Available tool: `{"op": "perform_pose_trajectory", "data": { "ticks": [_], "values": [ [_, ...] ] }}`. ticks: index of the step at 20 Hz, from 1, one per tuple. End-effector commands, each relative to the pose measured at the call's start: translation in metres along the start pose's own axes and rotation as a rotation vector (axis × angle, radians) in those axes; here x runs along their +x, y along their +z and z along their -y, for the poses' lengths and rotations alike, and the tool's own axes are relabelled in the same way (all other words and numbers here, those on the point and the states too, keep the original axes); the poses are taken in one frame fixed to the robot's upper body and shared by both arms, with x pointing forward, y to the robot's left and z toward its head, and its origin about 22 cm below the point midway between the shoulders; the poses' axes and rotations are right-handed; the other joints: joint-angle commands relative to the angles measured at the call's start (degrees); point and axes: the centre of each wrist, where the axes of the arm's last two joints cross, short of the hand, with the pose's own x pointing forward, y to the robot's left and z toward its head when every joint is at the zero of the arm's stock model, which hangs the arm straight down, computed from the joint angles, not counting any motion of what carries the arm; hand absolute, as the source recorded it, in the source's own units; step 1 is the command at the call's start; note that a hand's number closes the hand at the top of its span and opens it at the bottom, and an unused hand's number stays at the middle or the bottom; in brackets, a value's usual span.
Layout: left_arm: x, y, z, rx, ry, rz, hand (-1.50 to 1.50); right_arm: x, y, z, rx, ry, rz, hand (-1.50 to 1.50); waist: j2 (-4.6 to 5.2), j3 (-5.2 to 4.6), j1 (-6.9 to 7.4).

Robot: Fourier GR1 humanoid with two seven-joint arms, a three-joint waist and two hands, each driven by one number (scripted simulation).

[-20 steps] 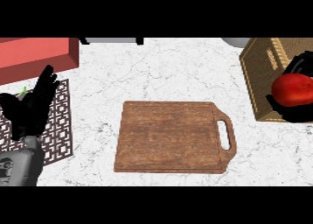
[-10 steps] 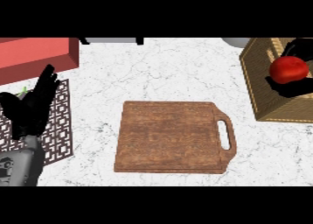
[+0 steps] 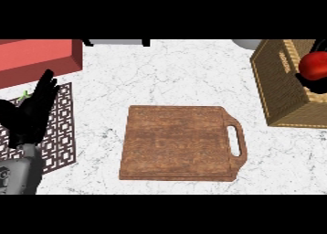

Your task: Pick the tomato from the cutting board and place it in the basket

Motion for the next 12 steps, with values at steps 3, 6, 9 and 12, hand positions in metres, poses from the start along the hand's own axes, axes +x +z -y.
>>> {"op": "perform_pose_trajectory", "data": {
  "ticks": [3, 6, 9, 12],
  "values": [
    [0.004, 0.000, -0.002, -0.004, -0.005, 0.012, 0.00, 0.011, 0.005, -0.013, -0.054, 0.465, 0.264, 1.50, 0.21, 0.10, 0.98],
    [-0.001, 0.004, 0.003, -0.019, -0.007, -0.001, 0.00, -0.002, 0.002, -0.015, -0.118, 0.569, 0.295, 1.50, 0.20, 0.09, 1.03],
    [-0.012, -0.008, 0.012, -0.002, -0.007, 0.008, 0.00, -0.015, -0.013, -0.020, -0.118, 0.590, 0.293, 1.50, 0.31, 0.04, 0.58],
    [0.002, 0.005, -0.002, -0.006, -0.009, -0.005, 0.00, -0.024, -0.020, -0.018, -0.144, 0.566, 0.275, 1.50, 0.02, 0.05, 0.68]
  ]
}}
